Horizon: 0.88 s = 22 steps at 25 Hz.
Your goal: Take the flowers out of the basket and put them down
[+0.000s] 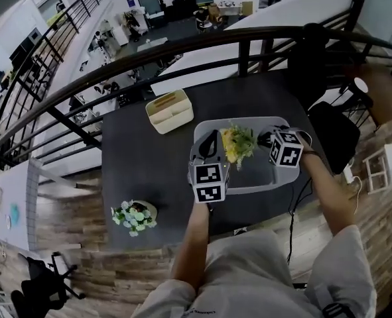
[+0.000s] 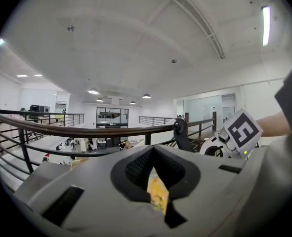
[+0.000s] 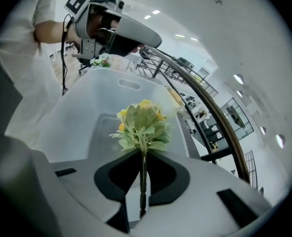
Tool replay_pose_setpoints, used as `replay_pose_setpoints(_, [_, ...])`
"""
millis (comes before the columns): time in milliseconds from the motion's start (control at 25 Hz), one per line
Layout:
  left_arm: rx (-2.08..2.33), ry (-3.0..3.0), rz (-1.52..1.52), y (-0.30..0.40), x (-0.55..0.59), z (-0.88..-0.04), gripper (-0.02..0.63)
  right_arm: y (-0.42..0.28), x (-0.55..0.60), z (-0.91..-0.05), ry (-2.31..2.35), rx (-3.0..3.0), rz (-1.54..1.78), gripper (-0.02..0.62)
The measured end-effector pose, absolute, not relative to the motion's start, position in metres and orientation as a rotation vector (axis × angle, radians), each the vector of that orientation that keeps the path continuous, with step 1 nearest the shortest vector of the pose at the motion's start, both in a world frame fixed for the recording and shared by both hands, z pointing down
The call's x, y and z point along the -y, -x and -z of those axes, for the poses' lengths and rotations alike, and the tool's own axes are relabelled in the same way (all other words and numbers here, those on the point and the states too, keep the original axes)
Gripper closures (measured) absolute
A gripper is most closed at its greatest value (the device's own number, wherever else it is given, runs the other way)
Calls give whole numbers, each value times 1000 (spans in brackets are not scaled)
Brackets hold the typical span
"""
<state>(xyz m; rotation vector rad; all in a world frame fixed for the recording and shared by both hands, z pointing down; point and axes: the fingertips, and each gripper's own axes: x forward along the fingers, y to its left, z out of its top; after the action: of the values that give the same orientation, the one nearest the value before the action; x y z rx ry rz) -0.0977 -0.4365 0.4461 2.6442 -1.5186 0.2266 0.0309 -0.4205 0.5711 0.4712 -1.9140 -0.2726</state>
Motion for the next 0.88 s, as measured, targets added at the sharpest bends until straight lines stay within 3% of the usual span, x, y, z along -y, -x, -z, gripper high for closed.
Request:
replay_pose_setpoints(400, [1485, -2557, -140, 173, 428, -447, 591, -14, 418, -536, -919, 2097, 33, 537])
replay_pose_setpoints(880, [1308, -2627, -151, 208, 385, -458, 591, 43, 407, -487, -1244, 2220, -175, 537])
